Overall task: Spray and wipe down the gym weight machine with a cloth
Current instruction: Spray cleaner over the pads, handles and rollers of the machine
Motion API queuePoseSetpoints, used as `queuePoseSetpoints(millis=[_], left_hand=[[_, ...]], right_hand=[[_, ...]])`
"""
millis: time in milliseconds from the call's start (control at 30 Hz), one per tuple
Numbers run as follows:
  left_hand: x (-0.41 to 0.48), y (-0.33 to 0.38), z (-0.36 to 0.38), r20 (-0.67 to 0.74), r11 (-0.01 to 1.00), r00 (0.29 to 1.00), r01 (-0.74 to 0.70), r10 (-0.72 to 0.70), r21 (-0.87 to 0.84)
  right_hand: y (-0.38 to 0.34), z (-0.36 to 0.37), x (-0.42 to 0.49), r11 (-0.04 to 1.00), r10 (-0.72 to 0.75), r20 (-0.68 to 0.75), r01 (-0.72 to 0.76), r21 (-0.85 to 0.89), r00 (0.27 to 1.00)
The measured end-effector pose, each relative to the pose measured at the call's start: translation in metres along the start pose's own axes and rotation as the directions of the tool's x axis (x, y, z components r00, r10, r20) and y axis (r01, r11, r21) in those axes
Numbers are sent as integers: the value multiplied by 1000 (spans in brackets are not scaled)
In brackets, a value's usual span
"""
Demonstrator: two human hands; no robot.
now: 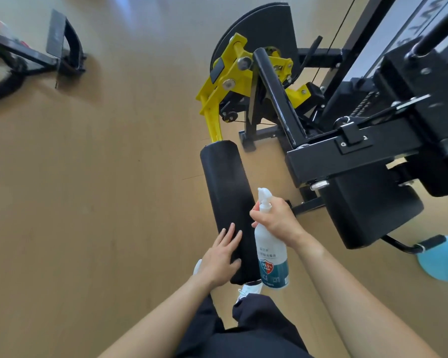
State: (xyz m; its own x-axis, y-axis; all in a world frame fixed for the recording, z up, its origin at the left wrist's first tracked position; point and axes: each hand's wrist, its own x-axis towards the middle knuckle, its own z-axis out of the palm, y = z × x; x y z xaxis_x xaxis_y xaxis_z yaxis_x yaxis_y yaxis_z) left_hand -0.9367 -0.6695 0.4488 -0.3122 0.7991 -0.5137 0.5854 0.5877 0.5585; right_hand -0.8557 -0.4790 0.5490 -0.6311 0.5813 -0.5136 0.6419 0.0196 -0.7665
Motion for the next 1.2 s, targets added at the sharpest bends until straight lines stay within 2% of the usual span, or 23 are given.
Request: queuePoseSetpoints(millis=[67,167,267,367,433,600,667,800,900,1033,1200], left_hand=[[-2,-7,3,26,997,1000,-19,16,79],[-3,-25,-2,31,980,998,-65,60,190],[-2,-49,-6,93,957,994,-80,56,279],[2,-75,-10,229,953,968,27,-100,301],[2,-88,-16,250,958,956,82,-154,276],[6,-86,-36,84,990,996,10,-22,139],[10,-78,-41,48,990,996,-74,69,119],[19,-54,-41,-2,951,961,-274,277,140],[20,-35,-30,54,905,921,-390,387,171],[17,-42,-14,186,874,913,-404,364,271],[7,-75,-19,188,844,917,-399,353,359]], right_hand=[[-6,2,0,1000,9,-10,-9,-24,1000],[-13,5,-5,1000,15,-11,-14,28,1000],[-13,14,-18,997,75,-47,-76,-21,996],[-3,28,-34,981,183,-93,-188,-45,979],[7,37,-46,973,225,-68,-228,-35,972],[31,59,-82,958,252,110,-264,114,962],[38,68,-92,951,274,64,-280,128,960],[51,83,-107,945,327,-21,-327,-4,945],[63,86,-117,928,366,-61,-369,-50,929],[58,74,-119,931,365,-43,-363,47,930],[43,71,-102,942,328,-56,-323,88,943]])
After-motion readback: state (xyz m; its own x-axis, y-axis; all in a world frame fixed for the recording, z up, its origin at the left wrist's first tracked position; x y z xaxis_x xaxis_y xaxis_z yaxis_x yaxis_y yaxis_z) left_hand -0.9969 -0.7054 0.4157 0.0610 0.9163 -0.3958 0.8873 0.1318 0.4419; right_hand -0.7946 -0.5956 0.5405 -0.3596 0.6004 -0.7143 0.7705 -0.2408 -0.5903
